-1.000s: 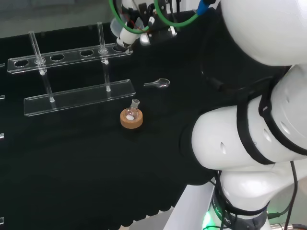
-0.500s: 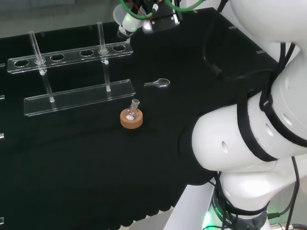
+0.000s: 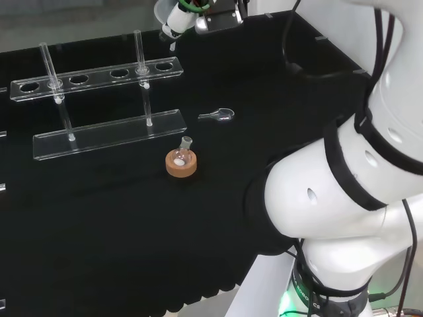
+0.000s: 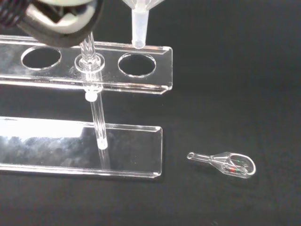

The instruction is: Put the funnel back on the funnel stand.

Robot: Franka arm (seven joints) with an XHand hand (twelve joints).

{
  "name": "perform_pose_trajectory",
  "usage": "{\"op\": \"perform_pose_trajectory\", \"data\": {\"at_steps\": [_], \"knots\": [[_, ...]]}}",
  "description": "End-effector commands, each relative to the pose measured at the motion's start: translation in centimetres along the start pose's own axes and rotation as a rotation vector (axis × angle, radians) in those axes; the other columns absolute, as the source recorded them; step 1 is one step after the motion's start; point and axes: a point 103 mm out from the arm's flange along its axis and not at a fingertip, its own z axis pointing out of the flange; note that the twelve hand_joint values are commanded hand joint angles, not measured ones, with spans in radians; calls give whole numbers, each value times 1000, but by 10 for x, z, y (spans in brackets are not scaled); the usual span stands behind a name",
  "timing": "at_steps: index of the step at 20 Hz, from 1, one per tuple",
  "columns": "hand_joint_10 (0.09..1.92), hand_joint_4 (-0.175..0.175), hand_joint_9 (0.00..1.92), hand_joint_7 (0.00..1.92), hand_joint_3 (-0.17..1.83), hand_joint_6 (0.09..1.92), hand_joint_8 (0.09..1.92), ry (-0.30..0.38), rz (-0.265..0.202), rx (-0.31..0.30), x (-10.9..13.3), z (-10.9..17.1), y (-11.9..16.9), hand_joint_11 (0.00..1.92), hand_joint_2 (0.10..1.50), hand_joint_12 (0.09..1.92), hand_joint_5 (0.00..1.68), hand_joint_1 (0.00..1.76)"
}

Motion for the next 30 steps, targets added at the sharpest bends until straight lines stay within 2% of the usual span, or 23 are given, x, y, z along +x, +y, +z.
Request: {"op": "perform_pose_trajectory", "data": {"at_steps": [1,12,30], "knots": [[420,2,948,498,536,514,649,8,-40,6,1,8,52,582,682,1276,628,877],[422,3,948,500,537,524,649,13,-53,63,-3,35,95,593,683,1279,634,878],[424,3,948,501,537,536,650,11,-40,137,-19,71,126,597,684,1279,637,879]]}}
